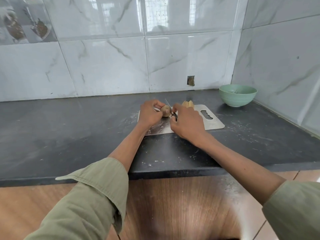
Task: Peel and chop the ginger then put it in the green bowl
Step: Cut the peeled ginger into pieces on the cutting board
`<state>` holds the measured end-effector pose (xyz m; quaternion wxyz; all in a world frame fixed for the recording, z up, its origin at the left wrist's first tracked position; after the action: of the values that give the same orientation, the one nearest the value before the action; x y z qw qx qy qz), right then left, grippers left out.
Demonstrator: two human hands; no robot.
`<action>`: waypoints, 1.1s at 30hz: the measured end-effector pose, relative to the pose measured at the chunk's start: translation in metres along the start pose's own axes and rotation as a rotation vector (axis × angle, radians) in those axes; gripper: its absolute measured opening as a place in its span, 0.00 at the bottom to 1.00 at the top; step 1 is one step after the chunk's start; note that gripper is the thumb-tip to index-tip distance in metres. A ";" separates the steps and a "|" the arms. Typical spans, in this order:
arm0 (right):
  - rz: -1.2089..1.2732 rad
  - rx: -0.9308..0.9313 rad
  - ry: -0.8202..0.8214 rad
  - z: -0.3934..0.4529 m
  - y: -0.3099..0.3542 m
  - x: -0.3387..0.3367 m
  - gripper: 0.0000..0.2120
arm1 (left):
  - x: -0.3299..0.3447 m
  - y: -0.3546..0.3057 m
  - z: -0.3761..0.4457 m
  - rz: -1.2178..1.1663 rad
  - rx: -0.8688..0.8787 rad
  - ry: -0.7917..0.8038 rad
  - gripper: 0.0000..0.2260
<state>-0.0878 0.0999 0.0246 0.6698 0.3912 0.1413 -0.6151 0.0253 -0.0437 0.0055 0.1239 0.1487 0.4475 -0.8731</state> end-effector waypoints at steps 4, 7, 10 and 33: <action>-0.005 -0.009 0.010 0.003 0.007 0.003 0.09 | 0.000 0.001 0.000 -0.017 -0.017 -0.007 0.08; -0.010 0.016 0.028 -0.007 -0.001 0.004 0.09 | 0.000 0.002 0.001 -0.028 -0.029 0.002 0.09; -0.003 0.037 0.064 -0.005 -0.004 0.008 0.09 | 0.002 0.002 0.001 -0.031 -0.030 0.011 0.10; -0.015 0.067 0.106 -0.007 0.000 0.005 0.09 | 0.000 0.000 -0.004 -0.008 -0.067 0.012 0.09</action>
<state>-0.0845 0.1014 0.0168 0.6432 0.4446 0.1587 -0.6028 0.0258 -0.0410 0.0031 0.1224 0.1481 0.4779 -0.8572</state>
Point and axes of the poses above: each hand's wrist, its own z-axis towards the middle knuckle, its own x-axis out of the palm, y = z × x, the point moved 9 cm from there along z, towards the middle knuckle, and after that the axes turned 9 degrees about -y, right-handed, at the moved point
